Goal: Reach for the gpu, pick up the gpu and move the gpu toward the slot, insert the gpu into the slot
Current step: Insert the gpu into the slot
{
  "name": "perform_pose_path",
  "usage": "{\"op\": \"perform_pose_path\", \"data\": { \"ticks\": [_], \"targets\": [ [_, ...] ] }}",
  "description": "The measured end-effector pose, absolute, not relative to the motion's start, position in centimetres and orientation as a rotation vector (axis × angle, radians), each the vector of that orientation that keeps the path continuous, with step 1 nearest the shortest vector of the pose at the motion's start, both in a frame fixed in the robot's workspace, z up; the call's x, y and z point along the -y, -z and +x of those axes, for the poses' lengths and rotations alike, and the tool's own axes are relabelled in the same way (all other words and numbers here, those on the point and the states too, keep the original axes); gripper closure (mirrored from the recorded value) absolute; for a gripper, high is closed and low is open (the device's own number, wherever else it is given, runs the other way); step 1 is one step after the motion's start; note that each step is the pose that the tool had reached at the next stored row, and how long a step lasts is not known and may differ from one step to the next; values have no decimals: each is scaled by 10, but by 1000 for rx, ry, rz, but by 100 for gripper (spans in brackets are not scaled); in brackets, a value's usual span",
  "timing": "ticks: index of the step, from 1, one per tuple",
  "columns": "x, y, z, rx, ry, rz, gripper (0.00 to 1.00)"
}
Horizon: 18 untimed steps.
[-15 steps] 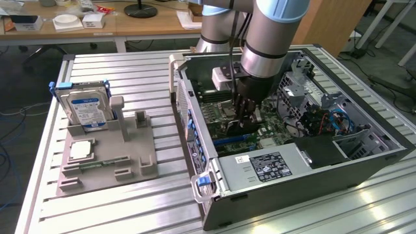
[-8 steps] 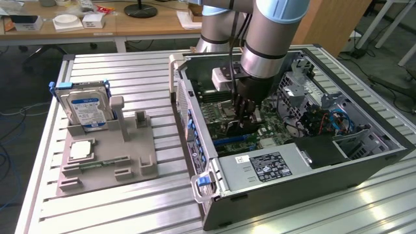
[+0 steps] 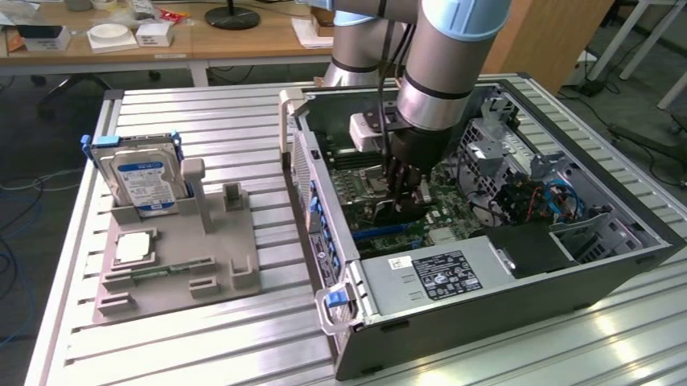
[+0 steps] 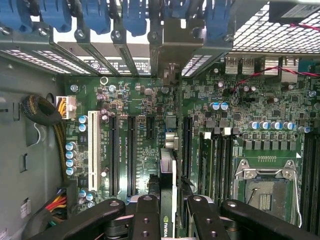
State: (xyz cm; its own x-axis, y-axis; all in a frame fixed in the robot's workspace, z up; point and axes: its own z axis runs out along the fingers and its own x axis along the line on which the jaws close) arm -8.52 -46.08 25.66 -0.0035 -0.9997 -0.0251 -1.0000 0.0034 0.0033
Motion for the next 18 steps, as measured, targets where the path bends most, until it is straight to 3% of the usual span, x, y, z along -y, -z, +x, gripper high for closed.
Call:
{"op": "perform_pose_path", "data": {
  "ticks": [18],
  "targets": [
    [463,-252,-88,-2214,-31,-2207,74]
  ]
}}
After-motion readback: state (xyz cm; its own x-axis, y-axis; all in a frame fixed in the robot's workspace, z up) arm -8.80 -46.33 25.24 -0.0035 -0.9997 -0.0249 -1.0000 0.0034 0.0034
